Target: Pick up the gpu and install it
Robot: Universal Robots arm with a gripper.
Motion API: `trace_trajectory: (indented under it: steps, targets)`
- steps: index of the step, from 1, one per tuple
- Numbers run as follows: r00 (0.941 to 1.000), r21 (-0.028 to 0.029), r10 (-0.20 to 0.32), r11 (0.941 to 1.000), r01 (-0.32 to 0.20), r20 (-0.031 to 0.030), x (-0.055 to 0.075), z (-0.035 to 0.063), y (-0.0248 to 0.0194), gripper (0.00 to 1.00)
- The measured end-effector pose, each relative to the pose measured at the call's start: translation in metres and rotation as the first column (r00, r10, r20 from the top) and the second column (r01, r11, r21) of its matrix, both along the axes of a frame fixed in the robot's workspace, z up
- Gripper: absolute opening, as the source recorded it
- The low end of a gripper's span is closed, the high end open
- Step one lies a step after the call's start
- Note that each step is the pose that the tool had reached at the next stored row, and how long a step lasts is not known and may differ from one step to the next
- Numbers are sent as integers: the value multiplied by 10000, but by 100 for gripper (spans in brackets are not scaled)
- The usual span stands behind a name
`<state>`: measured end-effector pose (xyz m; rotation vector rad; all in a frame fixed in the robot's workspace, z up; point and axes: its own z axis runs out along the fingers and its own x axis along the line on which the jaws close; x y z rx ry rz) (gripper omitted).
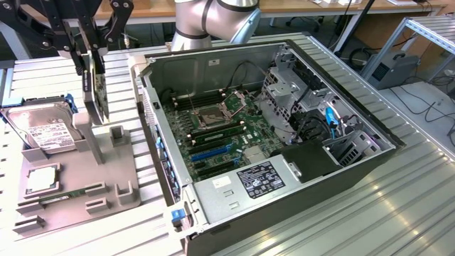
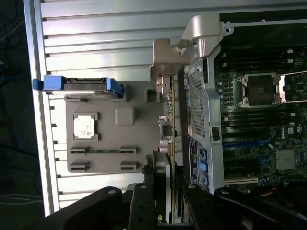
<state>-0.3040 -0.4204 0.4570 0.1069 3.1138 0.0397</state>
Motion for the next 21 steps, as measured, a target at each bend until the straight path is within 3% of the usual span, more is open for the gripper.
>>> trace_trajectory:
  steps: [21]
  targets:
    - [10000,0,0,10000,0,-2,92,-10,-23,27]
